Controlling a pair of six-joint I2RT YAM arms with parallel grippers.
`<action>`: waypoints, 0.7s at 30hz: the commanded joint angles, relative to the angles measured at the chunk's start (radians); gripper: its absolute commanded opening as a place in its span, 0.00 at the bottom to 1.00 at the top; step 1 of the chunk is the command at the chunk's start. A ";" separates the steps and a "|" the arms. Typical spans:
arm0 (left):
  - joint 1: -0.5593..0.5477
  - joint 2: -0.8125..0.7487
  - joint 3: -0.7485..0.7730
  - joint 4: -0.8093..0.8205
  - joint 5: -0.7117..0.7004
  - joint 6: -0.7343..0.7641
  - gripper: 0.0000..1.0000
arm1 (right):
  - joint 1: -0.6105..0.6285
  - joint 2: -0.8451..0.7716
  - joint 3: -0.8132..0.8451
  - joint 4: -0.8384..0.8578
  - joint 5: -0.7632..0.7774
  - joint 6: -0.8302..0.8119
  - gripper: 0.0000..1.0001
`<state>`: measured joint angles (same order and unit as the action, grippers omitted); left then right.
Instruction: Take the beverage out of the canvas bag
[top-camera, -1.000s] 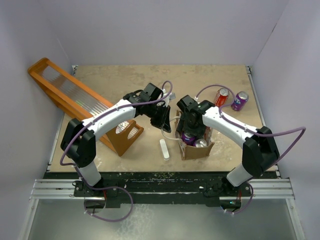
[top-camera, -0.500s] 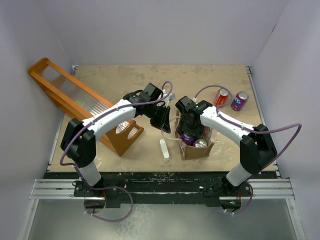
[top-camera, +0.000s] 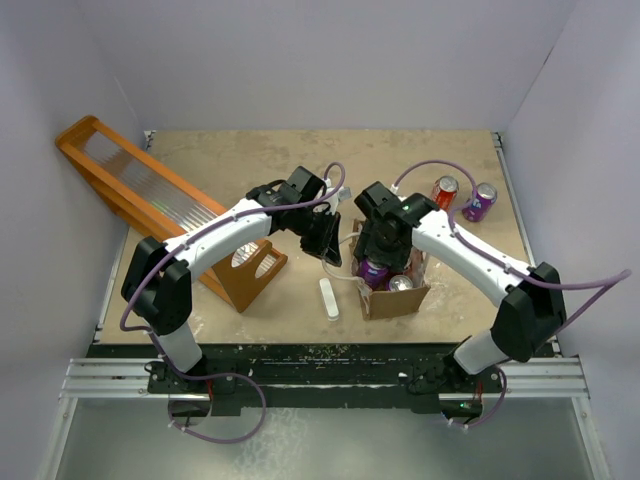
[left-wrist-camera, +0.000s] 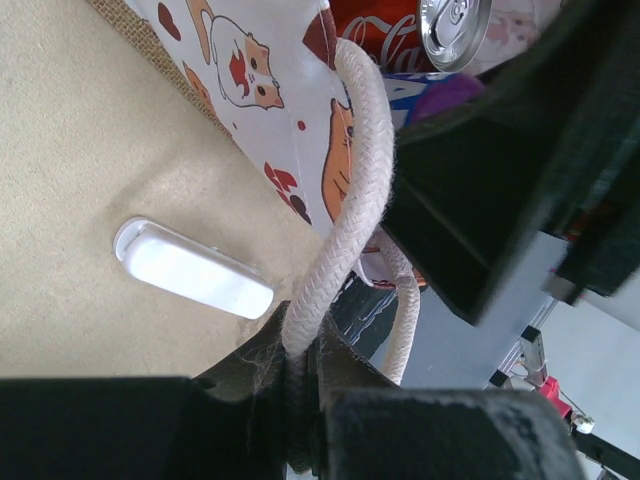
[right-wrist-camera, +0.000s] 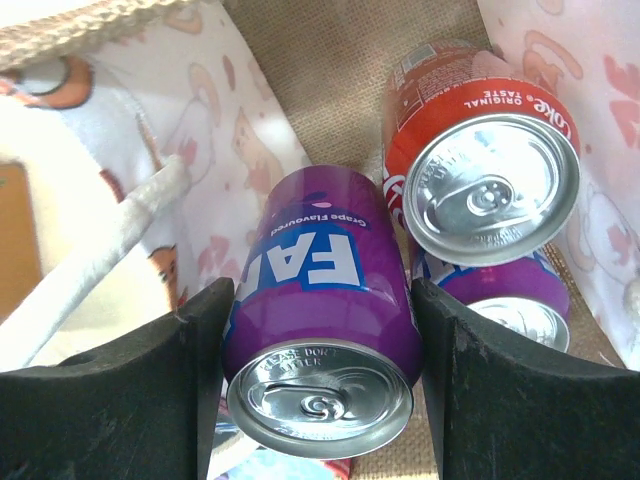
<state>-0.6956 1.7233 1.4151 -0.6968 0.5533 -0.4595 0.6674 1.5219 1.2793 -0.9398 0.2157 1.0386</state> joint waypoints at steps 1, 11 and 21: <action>0.004 -0.035 -0.009 0.031 0.022 0.012 0.00 | 0.005 -0.070 0.092 -0.074 0.004 0.057 0.05; 0.005 -0.049 -0.026 0.044 0.019 -0.004 0.00 | 0.004 -0.171 0.205 -0.160 0.125 0.063 0.00; 0.004 -0.057 -0.024 0.042 0.007 -0.014 0.00 | 0.004 -0.309 0.304 -0.057 0.268 -0.077 0.00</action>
<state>-0.6956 1.7119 1.3930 -0.6750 0.5537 -0.4641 0.6674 1.2911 1.5124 -1.0855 0.3656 1.0313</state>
